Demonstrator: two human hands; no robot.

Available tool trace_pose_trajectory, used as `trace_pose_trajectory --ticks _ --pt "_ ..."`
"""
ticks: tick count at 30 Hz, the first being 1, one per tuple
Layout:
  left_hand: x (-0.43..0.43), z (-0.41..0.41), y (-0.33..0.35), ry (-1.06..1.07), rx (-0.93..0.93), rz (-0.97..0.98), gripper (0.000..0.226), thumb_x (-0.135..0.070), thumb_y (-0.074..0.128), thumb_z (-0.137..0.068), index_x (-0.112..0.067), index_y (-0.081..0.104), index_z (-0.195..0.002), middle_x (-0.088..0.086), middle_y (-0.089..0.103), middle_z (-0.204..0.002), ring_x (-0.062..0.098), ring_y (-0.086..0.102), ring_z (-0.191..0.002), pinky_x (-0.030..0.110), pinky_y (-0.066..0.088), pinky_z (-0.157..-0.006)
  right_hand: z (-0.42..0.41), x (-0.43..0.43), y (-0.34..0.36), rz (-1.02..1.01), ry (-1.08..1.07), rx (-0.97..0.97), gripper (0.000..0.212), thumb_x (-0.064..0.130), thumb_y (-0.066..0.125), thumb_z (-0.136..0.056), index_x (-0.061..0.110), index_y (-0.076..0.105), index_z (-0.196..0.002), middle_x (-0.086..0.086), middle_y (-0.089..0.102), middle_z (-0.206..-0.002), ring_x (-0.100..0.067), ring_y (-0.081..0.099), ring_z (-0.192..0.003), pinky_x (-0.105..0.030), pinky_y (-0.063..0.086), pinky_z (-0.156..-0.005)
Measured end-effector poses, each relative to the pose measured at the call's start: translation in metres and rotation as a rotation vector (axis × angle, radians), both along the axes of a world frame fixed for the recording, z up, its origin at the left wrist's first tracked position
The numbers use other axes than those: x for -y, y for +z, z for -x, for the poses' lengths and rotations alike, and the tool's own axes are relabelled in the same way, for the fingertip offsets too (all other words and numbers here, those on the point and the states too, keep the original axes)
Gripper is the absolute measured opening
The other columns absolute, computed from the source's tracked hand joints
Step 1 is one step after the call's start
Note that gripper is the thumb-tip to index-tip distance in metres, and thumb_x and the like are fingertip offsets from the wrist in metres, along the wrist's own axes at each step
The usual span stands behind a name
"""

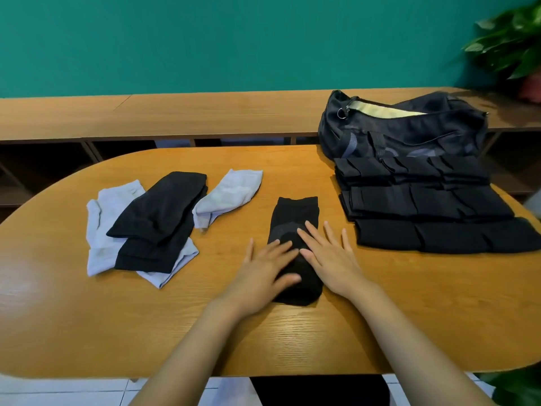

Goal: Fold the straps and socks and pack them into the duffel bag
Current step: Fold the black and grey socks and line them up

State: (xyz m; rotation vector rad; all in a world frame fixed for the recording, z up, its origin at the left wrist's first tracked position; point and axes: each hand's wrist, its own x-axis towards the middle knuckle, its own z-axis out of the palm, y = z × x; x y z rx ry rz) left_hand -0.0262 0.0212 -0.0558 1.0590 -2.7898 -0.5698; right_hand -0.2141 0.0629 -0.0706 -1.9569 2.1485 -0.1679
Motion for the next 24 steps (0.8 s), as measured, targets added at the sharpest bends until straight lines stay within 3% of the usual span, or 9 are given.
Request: trace_pose_trajectory --ticks 3,6,10,14,17,21,24 --pt "-0.004 -0.008 -0.012 -0.105 0.176 -0.013 0.072 -0.073 0.028 -0.089 -0.048 -0.001 -0.150 -0.014 -0.016 -0.160 0.007 -0.026 -0.143 0.052 -0.022 -0.114 0.004 0.000 -0.003 -0.023 -0.008 -0.004 0.055 0.052 0.013 -0.102 0.039 0.001 -0.154 0.015 -0.012 -0.161 -0.022 -0.023 -0.146 -0.051 -0.014 -0.118" --pt "-0.008 -0.017 -0.013 -0.117 0.171 -0.022 0.083 -0.084 0.031 -0.080 -0.052 -0.004 -0.149 -0.015 -0.024 -0.157 0.007 -0.033 -0.141 0.052 -0.027 -0.111 0.002 -0.003 -0.003 0.011 -0.026 -0.044 0.060 0.059 0.003 -0.097 0.039 -0.006 -0.153 0.013 -0.016 -0.160 -0.022 -0.026 -0.145 -0.053 -0.014 -0.117" --pt "-0.022 -0.026 -0.012 -0.079 0.176 0.015 0.070 -0.079 0.017 -0.088 -0.051 -0.003 -0.149 -0.015 -0.021 -0.159 0.004 -0.033 -0.140 0.051 -0.028 -0.110 -0.003 -0.017 -0.004 0.052 0.002 -0.076 0.075 0.066 -0.021 -0.081 0.040 -0.010 -0.151 0.016 -0.018 -0.157 -0.021 -0.023 -0.147 -0.054 -0.014 -0.117" --pt "-0.034 -0.032 -0.010 -0.099 0.135 -0.027 0.057 -0.074 0.014 -0.091 -0.058 0.011 -0.146 -0.019 -0.016 -0.157 0.004 -0.027 -0.142 0.050 -0.028 -0.110 -0.003 -0.014 -0.004 0.035 -0.070 -0.083 0.065 0.056 -0.005 -0.092 0.036 -0.004 -0.154 0.011 -0.007 -0.162 -0.021 -0.019 -0.148 -0.054 -0.013 -0.117" --pt "-0.027 -0.029 -0.003 0.031 -0.035 -0.046 0.061 -0.067 0.011 -0.092 -0.047 0.028 -0.147 -0.021 0.002 -0.159 0.000 -0.010 -0.146 0.044 -0.025 -0.114 -0.009 -0.011 0.004 0.087 -0.079 -0.055 0.062 0.054 0.001 -0.097 0.032 -0.001 -0.155 0.010 -0.003 -0.163 -0.020 -0.016 -0.149 -0.053 -0.011 -0.118" --pt "0.004 -0.011 -0.003 0.196 -0.062 0.048 0.058 -0.053 0.016 -0.100 -0.031 0.018 -0.154 -0.015 0.003 -0.161 0.003 -0.008 -0.147 0.045 -0.016 -0.118 -0.018 -0.020 0.004 0.087 -0.066 -0.079 0.079 0.063 -0.019 -0.082 0.033 -0.004 -0.154 0.009 -0.002 -0.163 -0.020 -0.012 -0.149 -0.050 -0.015 -0.115" --pt "0.029 0.003 -0.009 0.180 0.028 0.074 0.058 -0.055 0.015 -0.101 -0.035 0.010 -0.154 -0.013 0.001 -0.162 0.009 -0.011 -0.148 0.052 -0.018 -0.115 -0.023 -0.030 -0.003 0.050 -0.034 -0.116 0.082 0.068 -0.022 -0.076 0.035 -0.013 -0.150 0.010 -0.008 -0.162 -0.020 -0.015 -0.149 -0.050 -0.016 -0.115"
